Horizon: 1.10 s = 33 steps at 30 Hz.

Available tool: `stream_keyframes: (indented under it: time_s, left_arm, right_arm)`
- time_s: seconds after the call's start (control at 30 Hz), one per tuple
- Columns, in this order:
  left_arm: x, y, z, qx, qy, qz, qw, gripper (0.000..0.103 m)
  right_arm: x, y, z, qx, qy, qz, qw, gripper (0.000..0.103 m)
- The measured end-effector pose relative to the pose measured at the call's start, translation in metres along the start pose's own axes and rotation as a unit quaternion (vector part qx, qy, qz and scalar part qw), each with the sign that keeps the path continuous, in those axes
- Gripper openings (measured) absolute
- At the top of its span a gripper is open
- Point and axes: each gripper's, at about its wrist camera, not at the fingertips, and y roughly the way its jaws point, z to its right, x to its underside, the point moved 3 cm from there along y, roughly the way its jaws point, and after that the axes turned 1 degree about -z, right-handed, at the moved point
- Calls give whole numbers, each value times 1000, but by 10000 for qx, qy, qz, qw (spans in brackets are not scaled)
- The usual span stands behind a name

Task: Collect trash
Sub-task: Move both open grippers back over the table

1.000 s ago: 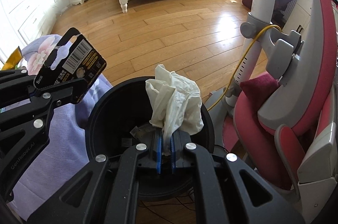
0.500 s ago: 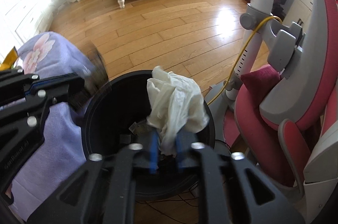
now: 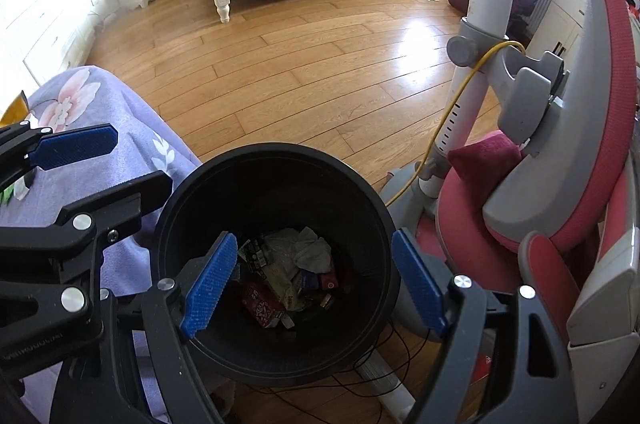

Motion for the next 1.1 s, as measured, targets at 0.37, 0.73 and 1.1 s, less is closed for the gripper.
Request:
stream_keyframes:
  time_s: [0.37, 0.73, 1.1]
  left_arm:
    - [4, -11, -7, 9, -64, 70, 10000, 59]
    - [22, -47, -60, -312, -526, 385, 9974, 79]
    - [72, -93, -168, -934, -1242, 419, 9870, 79]
  right_arm:
    - [-2, -4, -4, 123, -57, 22, 9999, 79]
    - [-17, -15, -48, 128, -379, 159, 9991, 79]
    - [-41, -25, -141, -160, -971, 382, 9944, 79]
